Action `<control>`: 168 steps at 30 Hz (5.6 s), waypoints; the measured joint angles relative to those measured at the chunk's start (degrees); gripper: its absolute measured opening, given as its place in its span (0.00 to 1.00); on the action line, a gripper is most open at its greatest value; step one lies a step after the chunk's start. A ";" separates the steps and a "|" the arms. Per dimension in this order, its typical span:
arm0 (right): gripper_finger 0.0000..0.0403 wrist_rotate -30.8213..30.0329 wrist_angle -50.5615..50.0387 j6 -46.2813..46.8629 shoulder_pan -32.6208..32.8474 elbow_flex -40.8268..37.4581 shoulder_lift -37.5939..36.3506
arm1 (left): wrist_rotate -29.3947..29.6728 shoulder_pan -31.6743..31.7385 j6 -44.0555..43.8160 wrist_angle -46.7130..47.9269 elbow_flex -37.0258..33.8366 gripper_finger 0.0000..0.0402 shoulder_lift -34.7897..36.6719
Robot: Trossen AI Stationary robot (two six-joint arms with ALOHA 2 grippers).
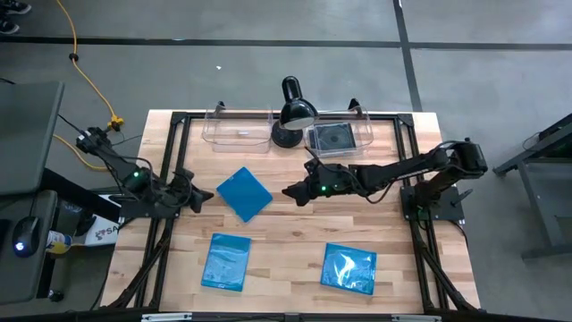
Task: Pick & place jewel cases by type
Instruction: Put the top left blue CD case into the left transparent bin
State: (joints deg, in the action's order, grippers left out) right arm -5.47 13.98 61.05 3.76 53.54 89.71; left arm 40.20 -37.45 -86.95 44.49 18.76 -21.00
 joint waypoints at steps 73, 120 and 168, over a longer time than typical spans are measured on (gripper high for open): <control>0.49 5.09 -11.15 -6.97 -3.27 -0.04 0.00 | -45.03 64.08 66.52 -10.44 7.00 0.54 -35.74; 0.49 -10.95 1.79 30.25 11.58 -0.04 19.01 | -55.45 49.34 65.82 -28.37 7.18 0.54 -48.95; 0.49 -13.29 -4.98 28.89 8.72 -0.02 19.30 | -54.14 33.64 49.79 -56.82 6.89 0.54 -61.41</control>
State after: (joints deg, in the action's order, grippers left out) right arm -18.76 9.00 89.95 12.48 53.52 109.01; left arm -13.94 -3.81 -37.16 -12.33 25.65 -82.41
